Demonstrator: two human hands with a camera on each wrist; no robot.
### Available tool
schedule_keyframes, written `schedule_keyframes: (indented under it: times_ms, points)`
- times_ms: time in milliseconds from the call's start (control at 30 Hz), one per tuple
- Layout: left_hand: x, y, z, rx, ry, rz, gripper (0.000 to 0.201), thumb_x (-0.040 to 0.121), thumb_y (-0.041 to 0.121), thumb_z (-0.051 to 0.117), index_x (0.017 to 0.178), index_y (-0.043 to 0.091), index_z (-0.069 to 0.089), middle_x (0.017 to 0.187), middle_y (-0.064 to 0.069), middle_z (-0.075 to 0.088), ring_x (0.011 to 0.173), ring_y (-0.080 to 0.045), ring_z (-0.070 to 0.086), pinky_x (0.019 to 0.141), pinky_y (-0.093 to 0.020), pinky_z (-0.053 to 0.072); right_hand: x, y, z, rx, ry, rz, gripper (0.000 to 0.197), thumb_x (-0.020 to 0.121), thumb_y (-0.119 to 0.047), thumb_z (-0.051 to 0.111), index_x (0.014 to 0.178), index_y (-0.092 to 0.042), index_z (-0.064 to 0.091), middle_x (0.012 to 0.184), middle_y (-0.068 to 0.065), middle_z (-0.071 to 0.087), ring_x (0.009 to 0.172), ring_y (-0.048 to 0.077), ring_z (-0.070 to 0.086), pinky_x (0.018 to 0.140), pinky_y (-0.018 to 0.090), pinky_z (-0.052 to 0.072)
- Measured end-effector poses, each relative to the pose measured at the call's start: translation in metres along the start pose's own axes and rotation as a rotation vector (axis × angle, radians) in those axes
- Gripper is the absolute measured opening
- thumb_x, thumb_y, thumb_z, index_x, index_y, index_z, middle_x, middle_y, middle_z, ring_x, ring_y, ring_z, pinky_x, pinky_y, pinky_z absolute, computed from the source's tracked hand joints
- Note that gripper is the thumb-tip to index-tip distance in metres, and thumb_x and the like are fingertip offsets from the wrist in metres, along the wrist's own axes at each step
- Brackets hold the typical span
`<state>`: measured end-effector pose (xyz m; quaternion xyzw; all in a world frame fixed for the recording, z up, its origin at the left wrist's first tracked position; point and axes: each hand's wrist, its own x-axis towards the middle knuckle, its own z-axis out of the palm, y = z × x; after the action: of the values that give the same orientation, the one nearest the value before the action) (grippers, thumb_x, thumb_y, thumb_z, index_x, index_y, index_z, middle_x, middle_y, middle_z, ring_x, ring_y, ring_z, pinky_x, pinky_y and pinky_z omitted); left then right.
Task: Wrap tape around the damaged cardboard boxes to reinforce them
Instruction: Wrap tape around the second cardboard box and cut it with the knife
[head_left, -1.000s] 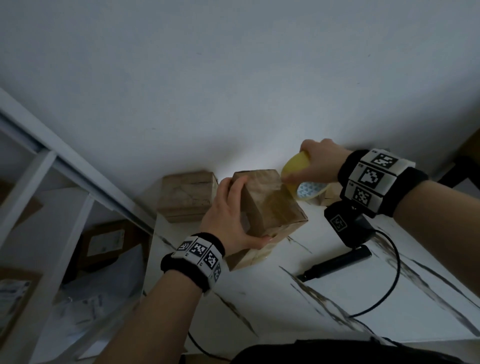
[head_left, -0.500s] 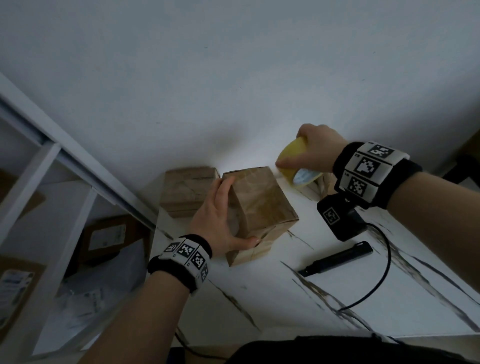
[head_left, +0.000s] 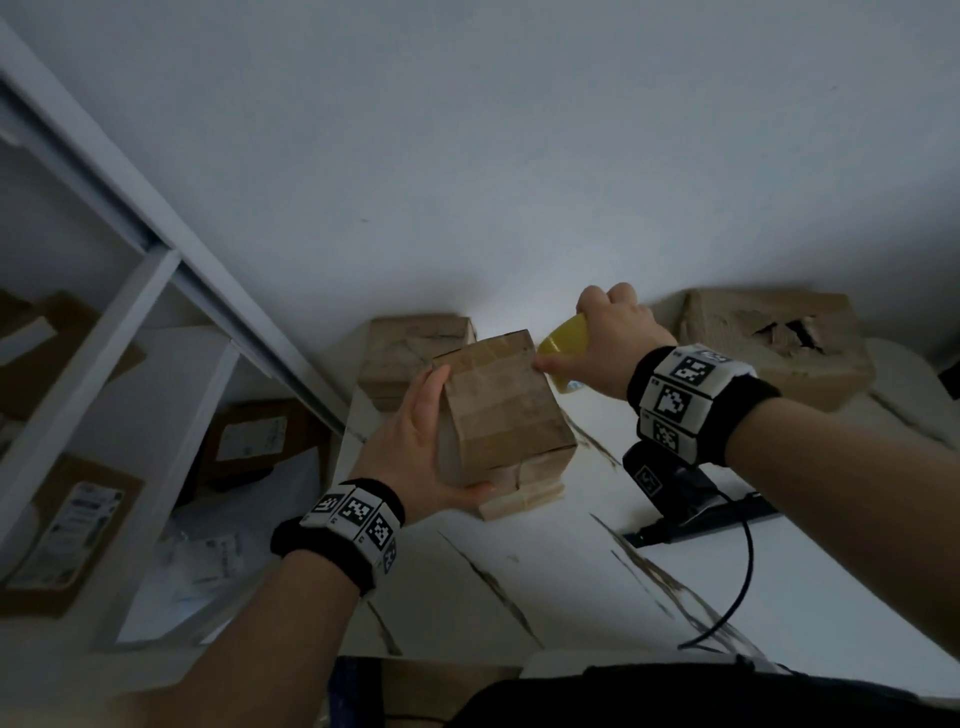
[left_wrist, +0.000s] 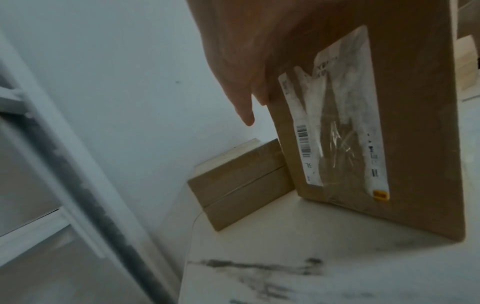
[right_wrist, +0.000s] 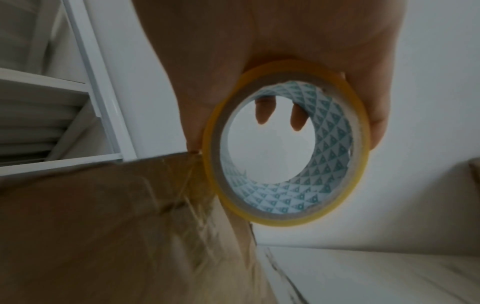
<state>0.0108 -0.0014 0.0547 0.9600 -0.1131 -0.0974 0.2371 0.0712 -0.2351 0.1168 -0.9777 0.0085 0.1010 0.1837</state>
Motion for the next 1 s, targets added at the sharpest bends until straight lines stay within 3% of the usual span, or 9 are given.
schedule_keyframes:
  times_ms: [100, 200, 333, 467, 533, 667, 733, 833, 1000]
  points:
    - [-0.008, 0.000, -0.006, 0.016, -0.013, -0.058, 0.140, 0.054, 0.064, 0.078, 0.146, 0.027, -0.021, 0.158, 0.001, 0.004, 0.143, -0.017, 0.019, 0.115, -0.036, 0.023, 0.002, -0.008, 0.007, 0.042, 0.000, -0.002, 0.077, 0.073, -0.066, 0.063, 0.126, -0.015, 0.040, 0.122, 0.009, 0.039, 0.111, 0.030, 0.046, 0.087, 0.041, 0.045]
    - [-0.009, 0.020, -0.010, 0.156, 0.019, -0.079, 0.141, 0.055, 0.075, 0.067, 0.146, 0.018, -0.025, 0.155, -0.001, -0.024, 0.146, -0.019, -0.006, 0.118, -0.036, 0.006, 0.004, -0.006, 0.008, 0.076, -0.013, 0.012, 0.079, 0.073, -0.066, 0.064, 0.127, -0.014, 0.039, 0.124, 0.011, 0.039, 0.113, 0.033, 0.047, 0.093, 0.045, 0.044]
    - [0.010, 0.066, -0.012, 0.283, 0.054, 0.013, 0.131, 0.057, 0.086, 0.054, 0.149, 0.022, -0.014, 0.156, -0.004, -0.022, 0.144, -0.027, -0.017, 0.117, -0.052, 0.001, 0.004, -0.003, 0.013, 0.117, -0.013, 0.024, 0.080, 0.072, -0.067, 0.063, 0.126, -0.013, 0.040, 0.124, 0.011, 0.040, 0.112, 0.034, 0.048, 0.093, 0.045, 0.045]
    - [0.037, 0.083, -0.011, 0.353, -0.135, -0.070, 0.135, 0.052, 0.081, 0.063, 0.147, 0.027, -0.017, 0.156, -0.001, -0.021, 0.141, -0.032, -0.024, 0.111, -0.066, 0.005, 0.003, 0.000, 0.014, 0.171, -0.012, 0.055, 0.084, 0.069, -0.073, 0.061, 0.124, -0.012, 0.042, 0.123, 0.011, 0.040, 0.110, 0.032, 0.051, 0.090, 0.044, 0.047]
    - [0.042, 0.085, -0.010, 0.308, -0.199, -0.124, 0.136, 0.050, 0.078, 0.068, 0.147, 0.030, -0.016, 0.156, 0.004, -0.021, 0.142, -0.032, -0.023, 0.107, -0.069, 0.017, 0.002, 0.003, 0.015, 0.189, -0.023, 0.067, 0.082, 0.070, -0.072, 0.061, 0.124, -0.012, 0.041, 0.124, 0.011, 0.040, 0.109, 0.032, 0.052, 0.089, 0.042, 0.047]
    - [0.043, 0.089, -0.013, 0.290, -0.165, -0.076, 0.128, 0.048, 0.070, 0.075, 0.144, 0.031, 0.000, 0.151, 0.005, 0.001, 0.141, -0.031, -0.005, 0.102, -0.057, 0.036, 0.001, 0.011, 0.012, 0.254, -0.053, 0.069, 0.078, 0.073, -0.066, 0.062, 0.124, -0.011, 0.041, 0.123, 0.011, 0.040, 0.103, 0.029, 0.053, 0.085, 0.038, 0.047]
    - [0.043, 0.090, -0.013, 0.255, -0.128, -0.041, 0.126, 0.047, 0.070, 0.076, 0.143, 0.031, 0.004, 0.148, 0.004, 0.008, 0.139, -0.028, 0.002, 0.103, -0.054, 0.036, 0.002, 0.017, 0.004, 0.269, -0.041, 0.049, 0.072, 0.075, -0.063, 0.062, 0.122, -0.010, 0.044, 0.121, 0.012, 0.044, 0.095, 0.025, 0.051, 0.078, 0.035, 0.046]
    - [0.040, 0.097, -0.008, 0.060, -0.063, -0.033, 0.127, 0.049, 0.070, 0.077, 0.145, 0.029, 0.005, 0.149, 0.005, 0.008, 0.140, -0.025, 0.001, 0.112, -0.048, 0.025, 0.006, 0.025, -0.018, 0.274, 0.013, 0.027, 0.066, 0.077, -0.064, 0.059, 0.114, -0.010, 0.050, 0.110, 0.009, 0.051, 0.088, 0.022, 0.050, 0.070, 0.031, 0.040]
    - [0.041, 0.101, 0.020, -0.194, 0.084, 0.017, 0.125, 0.049, 0.067, 0.077, 0.145, 0.027, 0.008, 0.147, 0.004, 0.013, 0.138, -0.019, 0.012, 0.114, -0.041, 0.023, 0.012, 0.033, -0.053, 0.425, 0.084, 0.062, 0.050, 0.088, -0.060, 0.047, 0.099, -0.012, 0.055, 0.093, 0.004, 0.055, 0.091, 0.023, 0.053, 0.073, 0.029, 0.037]
